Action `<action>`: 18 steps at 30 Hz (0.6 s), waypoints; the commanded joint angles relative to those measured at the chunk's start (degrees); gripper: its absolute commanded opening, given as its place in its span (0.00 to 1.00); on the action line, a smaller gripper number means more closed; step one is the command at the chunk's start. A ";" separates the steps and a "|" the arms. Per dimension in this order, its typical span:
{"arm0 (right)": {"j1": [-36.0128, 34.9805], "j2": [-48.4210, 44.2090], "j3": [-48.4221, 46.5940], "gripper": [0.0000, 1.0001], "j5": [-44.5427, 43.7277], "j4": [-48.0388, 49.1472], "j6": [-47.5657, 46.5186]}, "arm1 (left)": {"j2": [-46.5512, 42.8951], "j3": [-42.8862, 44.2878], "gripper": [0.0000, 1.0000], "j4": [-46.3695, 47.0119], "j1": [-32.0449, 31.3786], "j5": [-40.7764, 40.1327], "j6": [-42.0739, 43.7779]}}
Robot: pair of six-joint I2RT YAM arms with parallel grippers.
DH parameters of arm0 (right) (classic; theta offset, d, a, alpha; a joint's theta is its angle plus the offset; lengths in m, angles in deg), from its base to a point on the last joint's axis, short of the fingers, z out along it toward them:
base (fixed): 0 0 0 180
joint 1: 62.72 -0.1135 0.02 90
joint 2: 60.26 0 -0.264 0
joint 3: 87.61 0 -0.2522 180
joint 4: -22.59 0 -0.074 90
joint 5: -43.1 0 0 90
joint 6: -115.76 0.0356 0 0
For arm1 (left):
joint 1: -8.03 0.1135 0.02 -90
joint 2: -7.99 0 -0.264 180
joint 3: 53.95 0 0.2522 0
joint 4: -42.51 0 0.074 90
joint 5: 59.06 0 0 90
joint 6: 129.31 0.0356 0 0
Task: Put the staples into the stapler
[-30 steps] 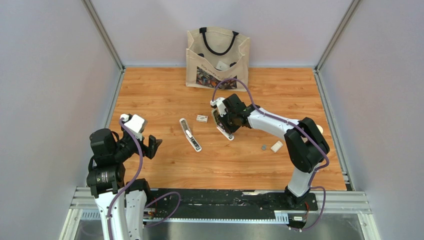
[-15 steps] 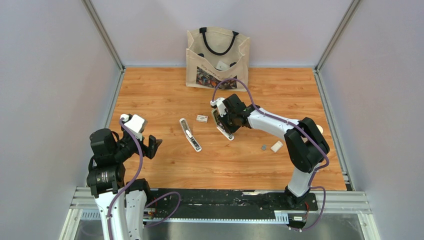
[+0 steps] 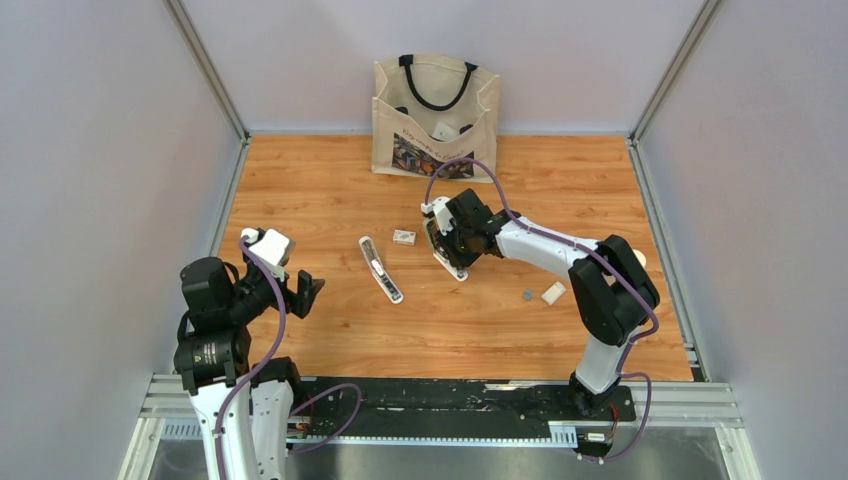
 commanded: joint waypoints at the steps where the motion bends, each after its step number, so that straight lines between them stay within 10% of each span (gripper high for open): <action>1: -0.21 -2.15 0.04 0.15 0.68 2.15 0.50 | -0.29 -0.28 0.93 1.78 0.70 0.99 -0.66; 18: -0.30 -4.35 0.66 0.15 0.50 3.30 0.23 | -0.55 -0.45 0.93 1.87 0.70 1.08 -0.57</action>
